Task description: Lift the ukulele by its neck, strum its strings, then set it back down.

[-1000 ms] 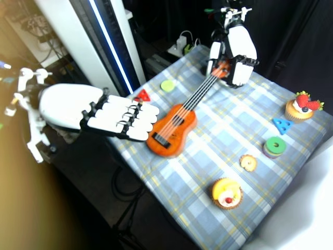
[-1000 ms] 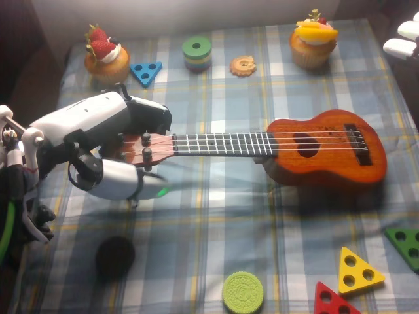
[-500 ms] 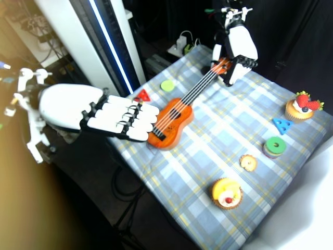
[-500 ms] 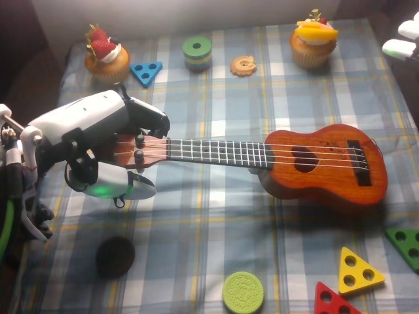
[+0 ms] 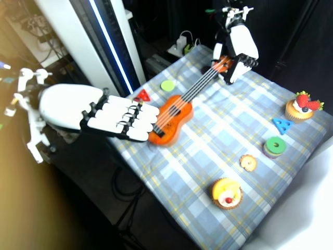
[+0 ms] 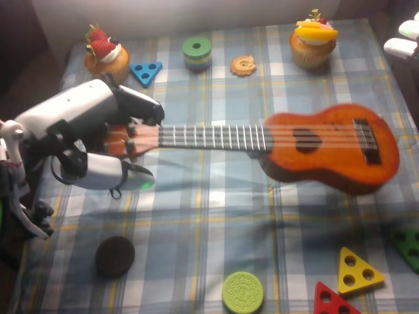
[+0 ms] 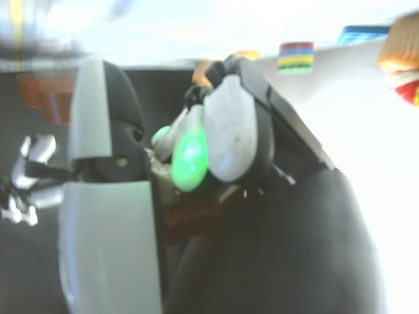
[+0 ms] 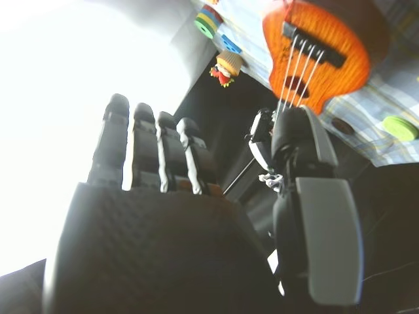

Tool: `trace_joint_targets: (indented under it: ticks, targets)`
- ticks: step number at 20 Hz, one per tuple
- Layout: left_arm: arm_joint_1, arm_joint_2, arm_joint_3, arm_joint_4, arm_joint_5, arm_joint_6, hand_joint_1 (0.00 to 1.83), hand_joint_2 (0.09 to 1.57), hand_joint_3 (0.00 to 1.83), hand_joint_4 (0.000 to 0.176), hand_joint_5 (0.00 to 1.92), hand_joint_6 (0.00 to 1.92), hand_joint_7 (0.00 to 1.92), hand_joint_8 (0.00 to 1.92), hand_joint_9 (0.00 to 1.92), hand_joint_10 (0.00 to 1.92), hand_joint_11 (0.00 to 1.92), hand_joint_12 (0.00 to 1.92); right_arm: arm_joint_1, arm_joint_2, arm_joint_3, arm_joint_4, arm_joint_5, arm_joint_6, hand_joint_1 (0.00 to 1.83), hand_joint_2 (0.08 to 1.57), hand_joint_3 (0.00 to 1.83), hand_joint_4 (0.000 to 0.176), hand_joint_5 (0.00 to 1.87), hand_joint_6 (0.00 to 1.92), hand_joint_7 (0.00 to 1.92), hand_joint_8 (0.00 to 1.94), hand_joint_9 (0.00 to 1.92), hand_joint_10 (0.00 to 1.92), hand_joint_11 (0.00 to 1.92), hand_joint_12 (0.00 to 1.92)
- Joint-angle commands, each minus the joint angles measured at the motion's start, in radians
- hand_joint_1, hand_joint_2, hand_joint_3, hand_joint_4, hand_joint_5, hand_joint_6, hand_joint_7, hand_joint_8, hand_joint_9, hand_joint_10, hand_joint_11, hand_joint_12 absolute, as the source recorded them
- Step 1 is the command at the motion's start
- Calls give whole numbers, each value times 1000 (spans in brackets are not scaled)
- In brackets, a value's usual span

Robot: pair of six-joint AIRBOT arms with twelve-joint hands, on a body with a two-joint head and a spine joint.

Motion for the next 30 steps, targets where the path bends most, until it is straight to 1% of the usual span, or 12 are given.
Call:
trace_joint_targets:
  ticks: [1,9,11,15,21,22,23,25,26,27,28,30]
  targets:
    - [-6,5,-5,8,-140,-21,1540,1059,205,0,1121,1921,1428,1921,1582,1921,1636,1921,15,2,4,19,117,-1,570,1226,0,7,0,0,0,0,0,0,0,0]
    - [-2,9,-12,9,-174,-27,1545,1090,207,12,1157,1921,1440,1921,1601,1921,1651,1921,15,3,3,-1,121,19,571,1252,6,31,3,1,0,0,0,0,0,0]
    - [-3,8,-12,9,-173,-27,1534,1089,203,17,1143,1921,1419,1921,1582,1921,1635,1921,18,3,4,-12,114,28,527,1279,4,5,160,29,0,0,0,0,0,0]
    - [-4,8,-12,9,-174,-27,1554,1083,192,26,1154,1921,1429,1921,1590,1921,1645,1921,27,3,5,-21,104,28,765,1274,0,0,517,106,7,2,0,0,0,0]
    - [-4,7,-12,9,-174,-27,1537,1098,184,43,1179,1921,1448,1921,1605,1921,1659,1921,55,2,7,-44,97,29,940,1303,11,0,470,85,18,0,0,0,0,0]
    - [-4,7,-12,9,-174,-27,1539,1091,178,46,1181,1921,1448,1921,1602,1921,1655,1921,61,1,7,-51,94,30,882,1304,11,51,455,70,3,0,0,0,0,0]
    - [-4,7,-11,9,-174,-27,1540,1087,173,50,1172,1921,1439,1921,1593,1921,1649,1921,70,0,7,-60,91,32,913,1300,8,75,456,62,0,0,0,0,0,0]
    - [-5,5,-9,9,-169,-27,1544,1086,170,54,1164,1921,1436,1921,1591,1921,1650,1921,89,-7,9,-75,83,32,929,1293,4,92,428,44,0,0,0,0,0,0]
    - [-6,2,-6,9,-166,-27,1539,1093,168,60,1157,1921,1428,1921,1583,1921,1649,1921,103,-12,11,-88,74,36,1054,1277,0,57,457,43,17,4,0,0,0,0]
    - [-6,0,-5,8,-164,-27,1540,1094,167,61,1157,1921,1427,1921,1582,1921,1648,1921,118,-18,15,-104,63,44,1066,1275,0,51,462,43,18,4,0,0,0,0]
    - [-6,-1,-4,8,-160,-27,1546,1090,161,65,1139,1921,1407,1921,1567,1921,1632,1921,134,-27,20,-118,52,53,1049,1250,0,72,501,27,18,1,0,0,0,0]
    - [-6,-2,-2,8,-159,-27,1548,1085,157,66,1138,1921,1404,1921,1565,1921,1629,1921,155,-38,25,-138,35,60,1064,1243,0,72,507,21,17,0,0,0,0,0]
